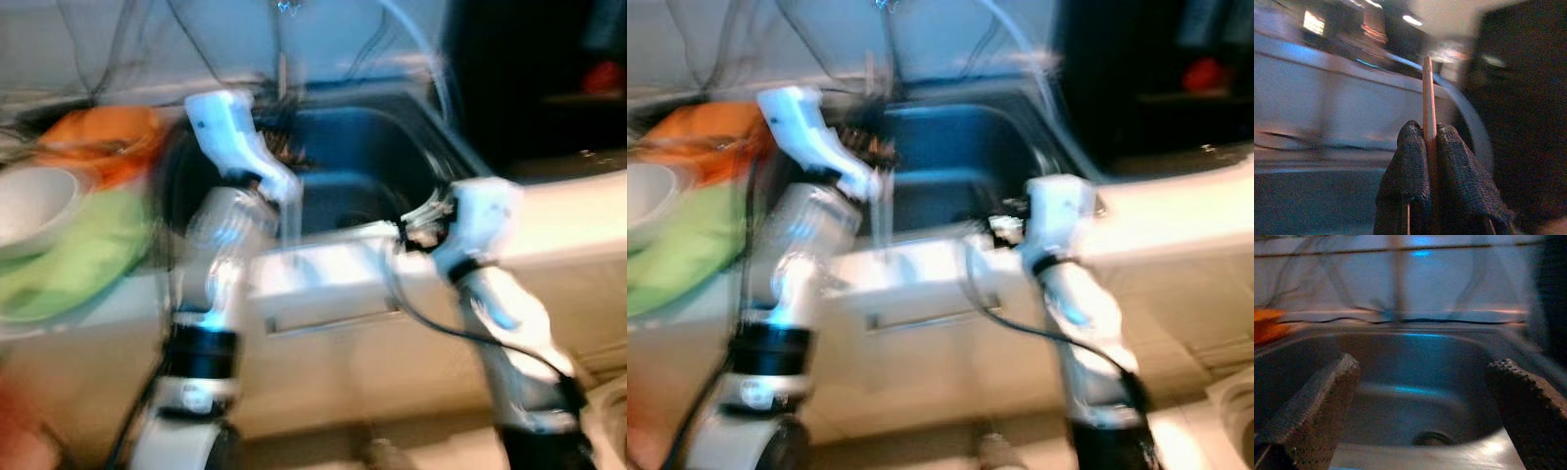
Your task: Kitchen organization
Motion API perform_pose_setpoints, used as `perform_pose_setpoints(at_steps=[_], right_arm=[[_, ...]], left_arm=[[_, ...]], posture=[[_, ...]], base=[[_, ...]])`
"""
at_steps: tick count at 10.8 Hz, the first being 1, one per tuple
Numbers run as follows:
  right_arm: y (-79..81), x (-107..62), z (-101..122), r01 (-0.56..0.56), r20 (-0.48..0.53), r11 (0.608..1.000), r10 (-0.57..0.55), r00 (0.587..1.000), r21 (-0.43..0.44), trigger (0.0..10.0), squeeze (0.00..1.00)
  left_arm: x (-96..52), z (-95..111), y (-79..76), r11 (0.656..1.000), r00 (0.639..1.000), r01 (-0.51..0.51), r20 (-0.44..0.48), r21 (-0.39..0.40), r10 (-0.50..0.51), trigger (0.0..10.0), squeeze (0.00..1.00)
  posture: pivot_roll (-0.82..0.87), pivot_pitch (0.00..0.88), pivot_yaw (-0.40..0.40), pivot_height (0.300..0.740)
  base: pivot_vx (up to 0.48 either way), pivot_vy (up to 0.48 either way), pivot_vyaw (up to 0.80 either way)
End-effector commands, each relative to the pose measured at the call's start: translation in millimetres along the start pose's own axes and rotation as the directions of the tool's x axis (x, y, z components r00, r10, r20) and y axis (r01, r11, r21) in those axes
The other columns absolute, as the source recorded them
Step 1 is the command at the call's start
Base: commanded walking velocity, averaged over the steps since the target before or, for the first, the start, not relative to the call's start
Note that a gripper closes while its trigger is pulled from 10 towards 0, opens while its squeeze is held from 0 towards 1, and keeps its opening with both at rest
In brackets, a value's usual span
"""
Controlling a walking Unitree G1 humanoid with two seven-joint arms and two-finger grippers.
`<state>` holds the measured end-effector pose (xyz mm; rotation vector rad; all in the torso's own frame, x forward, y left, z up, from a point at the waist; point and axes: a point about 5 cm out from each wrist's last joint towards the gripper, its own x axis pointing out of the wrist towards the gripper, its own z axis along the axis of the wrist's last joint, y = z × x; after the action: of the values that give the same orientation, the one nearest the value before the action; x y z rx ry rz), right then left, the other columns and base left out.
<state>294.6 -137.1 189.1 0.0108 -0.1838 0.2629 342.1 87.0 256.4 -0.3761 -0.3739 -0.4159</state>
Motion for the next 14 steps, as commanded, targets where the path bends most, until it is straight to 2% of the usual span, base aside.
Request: perform_pose_setpoints(at_steps=[1,4,10,11,12,14], right_arm=[[6.8,1.2,1,-0.023,0.003,1.000,0.023,1.000,0.002,10.0,0.00],[6.5,-0.1,0,-0.024,0.000,1.000,0.024,1.000,-0.001,10.0,0.00],[8.2,4.2,2,-0.026,0.014,1.000,0.025,1.000,0.005,10.0,0.00],[9.5,4.8,3,-0.034,0.018,0.999,0.034,0.999,0.014,10.0,0.00],[11.2,6.7,4,-0.042,0.018,0.998,0.041,0.999,0.047,10.0,0.00],[13.1,9.3,4,-0.044,0.008,0.994,0.044,0.999,0.096,10.0,0.00]], left_arm=[[-5.3,-2,15.2,0.997,0.997,-0.077,-0.017,0.025,0.077,10.0,0.00],[-9.2,-2,29.3,0.987,0.988,-0.155,-0.015,0.038,0.156,10.0,0.00],[-20.2,-14,43.7,0.977,0.976,-0.208,-0.056,0.055,0.211,10.0,0.00],[-16.8,-11,45.7,0.977,0.976,-0.212,-0.036,0.021,0.213,10.0,0.00],[-6.2,-7,49.4,0.962,0.974,-0.227,-0.026,-0.154,0.226,10.0,0.00],[12.5,5,51.0,0.917,0.973,-0.206,0.026,-0.342,0.229,10.0,0.00]], posture=[[0.00,0.074,0.093,0.740],[0.00,0.079,0.091,0.740],[0.00,0.068,0.087,0.740],[0.00,0.066,0.084,0.740],[0.00,0.064,0.081,0.740],[0.00,0.059,0.082,0.740]], base=[[0.000,0.000,0.00],[0.000,0.000,0.00],[0.000,0.000,0.00],[0.000,0.000,0.00],[0.000,0.000,0.00],[0.000,0.000,0.00]])
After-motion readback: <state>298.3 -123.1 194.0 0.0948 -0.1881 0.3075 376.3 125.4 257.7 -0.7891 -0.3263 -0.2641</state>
